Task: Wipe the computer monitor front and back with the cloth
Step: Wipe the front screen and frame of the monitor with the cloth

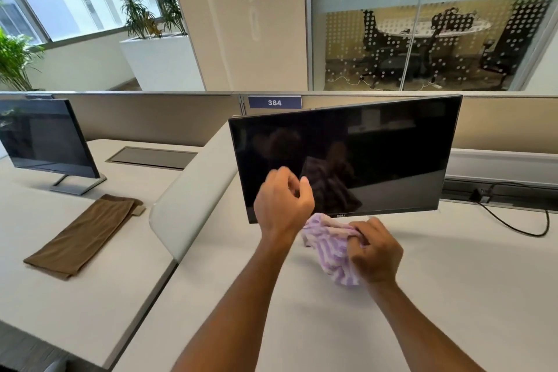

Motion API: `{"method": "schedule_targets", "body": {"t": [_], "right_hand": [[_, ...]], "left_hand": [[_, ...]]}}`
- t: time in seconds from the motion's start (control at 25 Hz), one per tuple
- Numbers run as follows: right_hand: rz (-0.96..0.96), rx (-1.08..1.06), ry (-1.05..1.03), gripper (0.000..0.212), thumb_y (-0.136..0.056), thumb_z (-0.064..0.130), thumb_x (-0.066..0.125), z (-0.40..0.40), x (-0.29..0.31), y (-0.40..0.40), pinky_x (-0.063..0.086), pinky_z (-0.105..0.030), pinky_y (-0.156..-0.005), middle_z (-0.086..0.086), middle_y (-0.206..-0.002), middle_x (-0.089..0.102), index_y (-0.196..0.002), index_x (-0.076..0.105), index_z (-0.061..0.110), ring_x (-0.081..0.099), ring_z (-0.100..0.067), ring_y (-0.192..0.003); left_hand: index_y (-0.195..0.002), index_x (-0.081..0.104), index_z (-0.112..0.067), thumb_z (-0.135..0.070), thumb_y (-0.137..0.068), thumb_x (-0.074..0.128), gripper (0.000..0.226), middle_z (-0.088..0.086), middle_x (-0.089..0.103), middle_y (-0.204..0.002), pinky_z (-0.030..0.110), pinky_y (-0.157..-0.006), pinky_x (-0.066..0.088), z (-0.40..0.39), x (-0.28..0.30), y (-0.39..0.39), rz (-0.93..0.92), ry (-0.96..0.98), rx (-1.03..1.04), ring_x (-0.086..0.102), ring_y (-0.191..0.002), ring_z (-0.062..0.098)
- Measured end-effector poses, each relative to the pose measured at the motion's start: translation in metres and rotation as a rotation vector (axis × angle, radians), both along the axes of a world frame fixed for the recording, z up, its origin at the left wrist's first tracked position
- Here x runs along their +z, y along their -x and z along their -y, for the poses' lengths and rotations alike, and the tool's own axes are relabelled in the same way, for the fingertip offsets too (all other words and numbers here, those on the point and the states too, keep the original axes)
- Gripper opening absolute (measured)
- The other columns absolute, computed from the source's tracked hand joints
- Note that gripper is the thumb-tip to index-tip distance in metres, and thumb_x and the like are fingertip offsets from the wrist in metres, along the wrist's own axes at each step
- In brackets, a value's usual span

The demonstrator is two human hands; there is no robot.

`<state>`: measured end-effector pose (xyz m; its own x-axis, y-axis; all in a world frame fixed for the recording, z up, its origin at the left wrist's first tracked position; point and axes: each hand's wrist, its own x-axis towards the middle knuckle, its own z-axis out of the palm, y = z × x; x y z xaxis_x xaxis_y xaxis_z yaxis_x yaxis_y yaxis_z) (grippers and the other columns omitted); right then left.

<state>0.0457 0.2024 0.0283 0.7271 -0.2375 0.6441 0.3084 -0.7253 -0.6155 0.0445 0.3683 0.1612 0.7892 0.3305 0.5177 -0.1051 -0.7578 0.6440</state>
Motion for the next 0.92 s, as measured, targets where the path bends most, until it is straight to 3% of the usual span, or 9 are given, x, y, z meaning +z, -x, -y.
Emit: {"method": "schedule_targets", "body": {"t": [0.08,0.12,0.2,0.28,0.4,0.52,0.72,0.8,0.92], "right_hand": [[-0.053,-0.012,0.025,0.017,-0.071,0.02,0.051,0.013,0.006,-0.004,0.032,-0.022,-0.048,0.004,-0.071,0.059,-0.069,0.068,0.02,0.054,-0.02,-0.061],[-0.116,-0.018,0.069,0.017,-0.073,0.022,0.049,0.015,0.008,-0.007,0.03,-0.021,-0.048,0.005,-0.069,0.058,-0.068,0.066,0.02,0.053,-0.02,-0.06],[-0.314,-0.023,0.239,0.025,-0.082,0.031,0.043,0.013,0.01,-0.016,0.031,-0.02,-0.05,0.006,-0.072,0.057,-0.072,0.064,0.022,0.052,-0.018,-0.061],[-0.546,-0.008,0.466,0.03,-0.092,0.04,0.042,0.005,0.009,-0.024,0.042,-0.023,-0.058,0.007,-0.081,0.061,-0.086,0.067,0.026,0.054,-0.013,-0.068],[-0.712,0.04,0.688,0.029,-0.097,0.046,0.049,-0.007,0.002,-0.033,0.047,-0.023,-0.067,0.007,-0.09,0.069,-0.106,0.07,0.027,0.058,-0.011,-0.073],[-0.716,0.107,0.786,0.028,-0.099,0.041,0.053,-0.019,-0.009,-0.04,0.052,-0.026,-0.074,0.003,-0.099,0.071,-0.116,0.068,0.025,0.063,-0.014,-0.081],[-0.563,0.347,0.986,0.031,-0.101,0.027,0.047,-0.044,-0.026,-0.052,0.045,-0.033,-0.074,-0.007,-0.113,0.07,-0.127,0.062,0.017,0.067,-0.027,-0.098],[-0.539,0.399,0.956,0.035,-0.099,0.026,0.048,-0.053,-0.04,-0.055,0.048,-0.037,-0.086,-0.009,-0.122,0.067,-0.131,0.058,0.017,0.063,-0.029,-0.11],[-0.558,0.413,0.915,0.048,-0.099,0.044,0.042,-0.062,-0.066,-0.058,0.037,-0.047,-0.108,-0.01,-0.138,0.055,-0.142,0.049,0.024,0.049,-0.031,-0.127]], "left_hand": [[-0.085,0.06,-0.02,-0.025,-0.085,0.059,0.006,-0.006,0.06,-0.09,0.027,-0.071,0.04,-0.003,0.022,-0.016,0.267,-0.189,-0.06,0.054,-0.081,0.012],[-0.097,0.064,-0.018,-0.025,-0.084,0.058,0.016,-0.003,0.062,-0.105,0.029,-0.081,0.042,-0.004,0.034,-0.025,0.324,-0.298,-0.065,0.056,-0.096,0.015],[-0.128,0.058,-0.016,-0.029,-0.087,0.055,0.043,0.002,0.052,-0.14,0.034,-0.103,0.037,-0.004,0.058,-0.047,0.261,-0.495,-0.066,0.046,-0.13,0.02],[-0.151,0.036,-0.016,-0.036,-0.093,0.048,0.062,0.003,0.028,-0.162,0.04,-0.119,0.021,-0.002,0.075,-0.067,0.092,-0.603,-0.074,0.02,-0.151,0.022],[-0.158,0.017,-0.014,-0.048,-0.097,0.037,0.073,0.005,0.012,-0.167,0.042,-0.123,0.003,-0.007,0.072,-0.092,-0.114,-0.616,-0.101,0.002,-0.154,0.023],[-0.157,0.02,-0.011,-0.05,-0.096,0.035,0.074,0.008,0.019,-0.165,0.046,-0.125,0.004,-0.014,0.056,-0.101,-0.197,-0.628,-0.092,0.006,-0.154,0.028],[-0.15,0.035,-0.01,-0.043,-0.091,0.046,0.068,0.01,0.037,-0.156,0.048,-0.124,0.011,-0.008,0.053,-0.103,-0.118,-0.589,-0.079,0.02,-0.15,0.032],[-0.15,0.034,-0.01,-0.042,-0.091,0.048,0.068,0.009,0.036,-0.156,0.048,-0.124,0.011,-0.008,0.05,-0.103,-0.114,-0.558,-0.087,0.018,-0.151,0.031],[-0.152,0.03,-0.01,-0.039,-0.093,0.048,0.068,0.009,0.031,-0.159,0.048,-0.124,0.009,-0.012,0.048,-0.105,-0.109,-0.536,-0.103,0.013,-0.152,0.031]]}}
